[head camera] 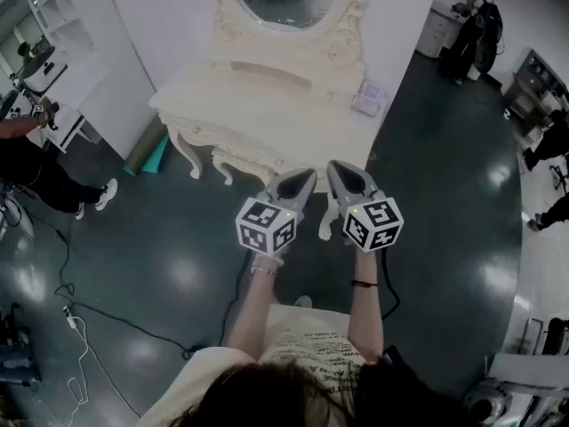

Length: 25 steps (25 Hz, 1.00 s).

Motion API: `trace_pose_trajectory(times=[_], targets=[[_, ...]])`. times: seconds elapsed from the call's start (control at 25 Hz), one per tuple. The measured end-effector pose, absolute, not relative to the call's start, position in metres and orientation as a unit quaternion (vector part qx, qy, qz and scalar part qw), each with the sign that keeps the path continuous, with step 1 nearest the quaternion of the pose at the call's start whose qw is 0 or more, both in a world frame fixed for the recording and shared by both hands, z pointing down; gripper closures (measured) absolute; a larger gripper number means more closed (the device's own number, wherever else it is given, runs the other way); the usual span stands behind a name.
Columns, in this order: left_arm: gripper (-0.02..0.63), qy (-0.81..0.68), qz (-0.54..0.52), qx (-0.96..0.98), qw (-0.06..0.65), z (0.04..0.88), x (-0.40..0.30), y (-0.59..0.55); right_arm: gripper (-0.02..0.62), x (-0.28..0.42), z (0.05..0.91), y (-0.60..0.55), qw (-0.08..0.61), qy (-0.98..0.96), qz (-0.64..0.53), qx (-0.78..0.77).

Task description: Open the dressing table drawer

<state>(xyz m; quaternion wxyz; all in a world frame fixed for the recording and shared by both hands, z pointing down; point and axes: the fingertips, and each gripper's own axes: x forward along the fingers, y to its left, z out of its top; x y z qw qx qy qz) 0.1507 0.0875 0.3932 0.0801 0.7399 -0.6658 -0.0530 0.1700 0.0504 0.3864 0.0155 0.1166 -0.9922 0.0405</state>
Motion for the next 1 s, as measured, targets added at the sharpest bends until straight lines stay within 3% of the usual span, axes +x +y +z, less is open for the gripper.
trace_pose_trajectory(times=[1.0], targets=[[0.606, -0.666, -0.046, 0.738, 0.101, 0.402, 0.141, 0.07, 0.592, 0.159, 0.393, 0.029, 0.008, -0.99, 0.066, 0.121]])
